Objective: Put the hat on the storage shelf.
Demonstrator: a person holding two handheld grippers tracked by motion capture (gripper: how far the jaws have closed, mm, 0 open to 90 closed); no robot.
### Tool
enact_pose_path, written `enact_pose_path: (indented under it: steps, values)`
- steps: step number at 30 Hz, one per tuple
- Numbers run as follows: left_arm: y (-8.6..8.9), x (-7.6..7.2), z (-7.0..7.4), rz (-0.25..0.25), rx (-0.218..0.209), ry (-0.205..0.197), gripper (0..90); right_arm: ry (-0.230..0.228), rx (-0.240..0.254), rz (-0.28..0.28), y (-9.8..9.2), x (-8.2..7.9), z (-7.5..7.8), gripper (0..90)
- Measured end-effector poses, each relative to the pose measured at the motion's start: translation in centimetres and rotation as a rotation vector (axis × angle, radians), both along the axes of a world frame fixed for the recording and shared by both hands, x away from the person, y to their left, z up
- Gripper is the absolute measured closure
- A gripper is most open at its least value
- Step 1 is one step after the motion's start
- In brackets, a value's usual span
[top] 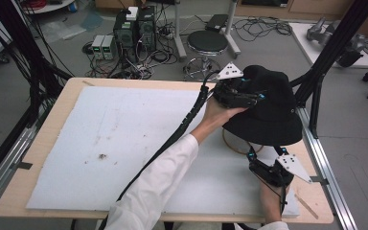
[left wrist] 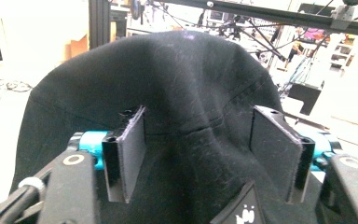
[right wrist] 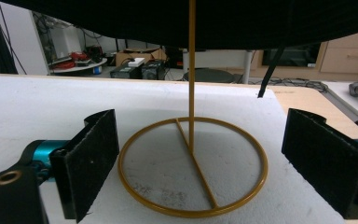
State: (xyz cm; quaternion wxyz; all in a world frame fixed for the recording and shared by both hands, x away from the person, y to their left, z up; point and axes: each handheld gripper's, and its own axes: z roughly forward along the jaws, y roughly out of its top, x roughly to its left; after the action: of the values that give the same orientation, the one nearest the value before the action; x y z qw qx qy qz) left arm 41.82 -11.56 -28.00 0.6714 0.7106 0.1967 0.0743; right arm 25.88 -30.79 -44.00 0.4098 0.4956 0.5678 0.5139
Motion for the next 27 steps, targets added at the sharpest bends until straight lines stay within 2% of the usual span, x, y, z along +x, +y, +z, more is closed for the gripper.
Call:
enact_pose_path:
  steps: [9,14,17,22,27]
  values:
    - [1.4,-1.1,0.8,0.003,-0.002,-0.048,27.3,0.0,-0.003,-0.001,-0.1,0.0,0.0,10.2]
    - [2.5,-1.4,1.0,0.009,0.004,-0.063,26.8,0.003,-0.002,-0.004,0.0,0.0,0.0,10.2]
    - [3.4,-1.6,1.0,0.022,0.0,-0.068,26.6,0.002,-0.006,-0.004,-0.1,0.0,0.0,10.2]
    - [4.9,-1.9,0.9,0.044,0.02,-0.081,26.3,-0.003,-0.001,-0.014,-0.2,-0.2,0.0,10.2]
    - [6.7,-2.2,1.2,0.08,0.022,-0.096,25.1,-0.005,0.003,-0.022,-0.3,-0.2,0.0,10.2]
